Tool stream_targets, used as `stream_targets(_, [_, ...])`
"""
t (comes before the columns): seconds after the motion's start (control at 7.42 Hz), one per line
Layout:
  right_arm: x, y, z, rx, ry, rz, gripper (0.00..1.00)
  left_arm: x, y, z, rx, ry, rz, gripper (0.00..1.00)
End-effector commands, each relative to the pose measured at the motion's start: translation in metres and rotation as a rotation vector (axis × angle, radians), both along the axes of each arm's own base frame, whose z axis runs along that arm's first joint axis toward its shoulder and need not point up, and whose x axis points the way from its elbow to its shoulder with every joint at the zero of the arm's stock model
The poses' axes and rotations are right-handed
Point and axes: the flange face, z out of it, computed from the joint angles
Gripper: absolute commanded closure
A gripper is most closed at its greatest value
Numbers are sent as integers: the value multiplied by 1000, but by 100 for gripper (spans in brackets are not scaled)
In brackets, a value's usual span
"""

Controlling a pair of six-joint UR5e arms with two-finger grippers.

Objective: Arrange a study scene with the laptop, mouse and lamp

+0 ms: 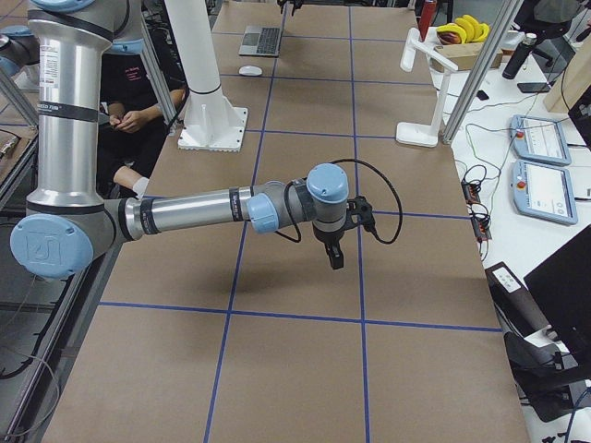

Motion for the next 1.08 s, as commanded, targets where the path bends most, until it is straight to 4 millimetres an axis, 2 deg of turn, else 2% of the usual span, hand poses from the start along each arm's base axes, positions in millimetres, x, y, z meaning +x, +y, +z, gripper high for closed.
stream_targets(0.0, [0, -1, -1, 2, 0, 2, 0, -1, 0, -2, 8, 3, 2, 76])
stream_targets(0.4, [0, -1, 0, 1, 0, 1, 0, -14, 0, -1, 47, 16, 10, 85])
stream_targets(0.94, [-1, -2, 0, 1, 1, 0, 0, -22, -2, -1, 54, 19, -8, 90])
